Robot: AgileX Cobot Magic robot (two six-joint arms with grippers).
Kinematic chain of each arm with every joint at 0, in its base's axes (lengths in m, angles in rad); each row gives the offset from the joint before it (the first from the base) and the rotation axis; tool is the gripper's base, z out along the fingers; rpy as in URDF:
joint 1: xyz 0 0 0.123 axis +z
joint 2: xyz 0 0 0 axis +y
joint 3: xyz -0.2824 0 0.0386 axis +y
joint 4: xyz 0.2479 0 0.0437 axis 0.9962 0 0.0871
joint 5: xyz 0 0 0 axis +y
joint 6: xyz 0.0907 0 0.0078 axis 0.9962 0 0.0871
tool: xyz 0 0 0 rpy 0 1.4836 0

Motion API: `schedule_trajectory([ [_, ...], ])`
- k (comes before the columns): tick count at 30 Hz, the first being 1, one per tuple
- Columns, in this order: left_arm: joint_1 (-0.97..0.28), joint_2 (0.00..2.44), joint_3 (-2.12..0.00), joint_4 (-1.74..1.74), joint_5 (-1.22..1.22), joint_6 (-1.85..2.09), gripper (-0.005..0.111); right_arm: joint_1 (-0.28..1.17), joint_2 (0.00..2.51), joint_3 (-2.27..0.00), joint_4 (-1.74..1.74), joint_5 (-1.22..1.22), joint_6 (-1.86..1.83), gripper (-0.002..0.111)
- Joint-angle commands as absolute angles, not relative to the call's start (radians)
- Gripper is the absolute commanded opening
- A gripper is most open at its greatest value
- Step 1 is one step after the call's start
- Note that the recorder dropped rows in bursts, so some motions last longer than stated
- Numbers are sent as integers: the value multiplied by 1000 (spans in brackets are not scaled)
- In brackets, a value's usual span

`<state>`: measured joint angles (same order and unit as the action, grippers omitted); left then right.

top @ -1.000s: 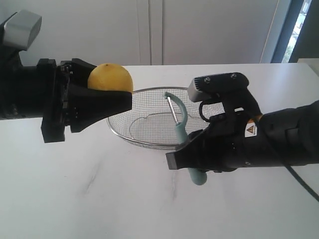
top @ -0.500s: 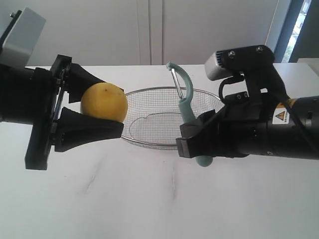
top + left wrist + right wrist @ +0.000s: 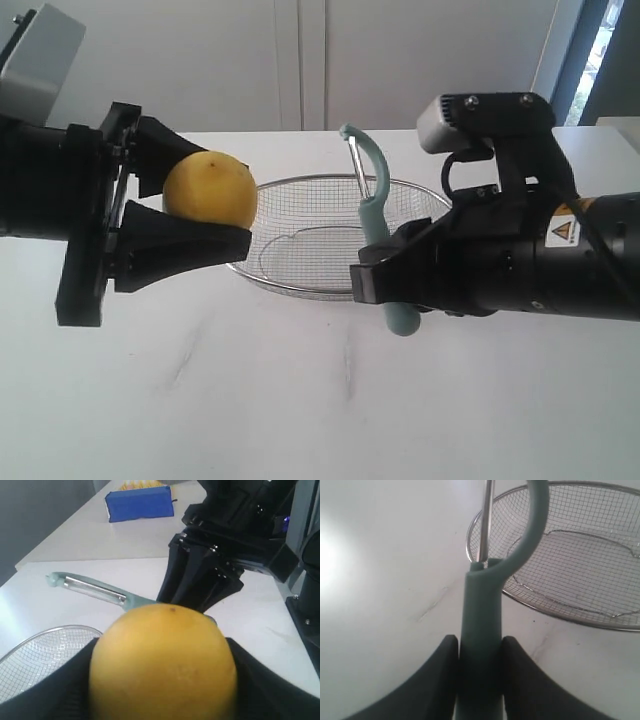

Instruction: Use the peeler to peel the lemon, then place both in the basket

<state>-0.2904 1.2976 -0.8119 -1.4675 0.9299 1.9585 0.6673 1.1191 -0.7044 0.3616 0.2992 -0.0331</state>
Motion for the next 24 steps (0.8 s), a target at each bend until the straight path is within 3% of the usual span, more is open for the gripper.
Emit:
schedule_trajectory([
  [1, -293, 1286, -816, -1570, 933, 2116, 2, 668, 1152, -706, 448, 297, -16, 0],
  [6, -293, 1286, -816, -1569, 933, 2116, 11, 668, 1201, -706, 594, 347, -27, 0],
  [11, -293, 1286, -816, -1569, 931, 2116, 12, 728, 1205, -706, 714, 358, -116, 0],
  [17, -293, 1286, -816, -1533, 926, 2116, 0, 772, 1205, -706, 760, 350, -133, 0],
  [24, -293, 1286, -816, -1514, 911, 2116, 0, 778, 1205, -706, 868, 333, -133, 0],
])
